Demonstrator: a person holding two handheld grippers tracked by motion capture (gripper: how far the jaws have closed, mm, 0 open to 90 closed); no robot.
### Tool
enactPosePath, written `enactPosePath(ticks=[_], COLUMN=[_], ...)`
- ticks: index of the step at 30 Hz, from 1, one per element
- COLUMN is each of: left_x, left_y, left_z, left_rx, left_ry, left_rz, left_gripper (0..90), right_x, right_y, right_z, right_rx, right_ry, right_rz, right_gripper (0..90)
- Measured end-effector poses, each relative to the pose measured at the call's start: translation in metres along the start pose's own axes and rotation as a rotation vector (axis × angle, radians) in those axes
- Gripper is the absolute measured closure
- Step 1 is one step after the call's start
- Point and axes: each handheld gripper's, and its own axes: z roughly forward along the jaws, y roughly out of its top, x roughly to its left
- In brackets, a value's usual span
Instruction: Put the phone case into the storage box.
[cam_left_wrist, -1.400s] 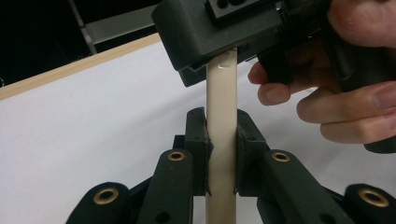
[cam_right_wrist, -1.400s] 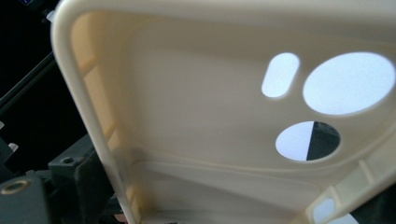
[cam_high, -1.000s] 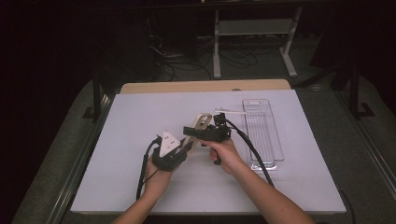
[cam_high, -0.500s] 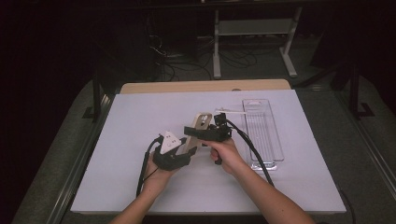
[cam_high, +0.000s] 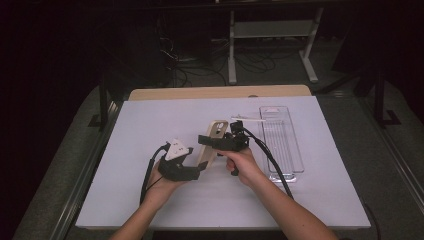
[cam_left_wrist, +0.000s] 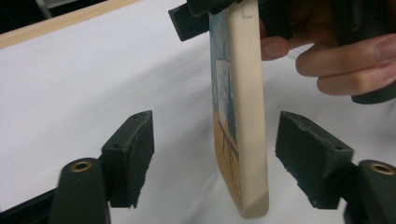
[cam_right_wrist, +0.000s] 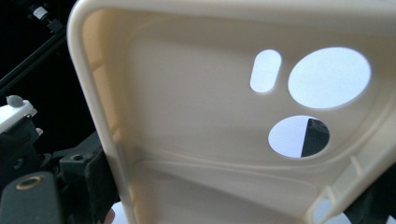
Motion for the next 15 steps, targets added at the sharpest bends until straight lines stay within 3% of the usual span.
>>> enactPosePath(ticks=[15], left_x=[0.019], left_y=[-0.004], left_z=[-0.021], left_rx=[0.034], left_ry=[-0.093], left_rz=[0.024], left_gripper=[6.6], right_x=[-0.002], right_y=[0.002], right_z=[-0.002], right_rx=[-0.011], right_ry=[-0.004], right_rz=[0.005], right_gripper=[9.6])
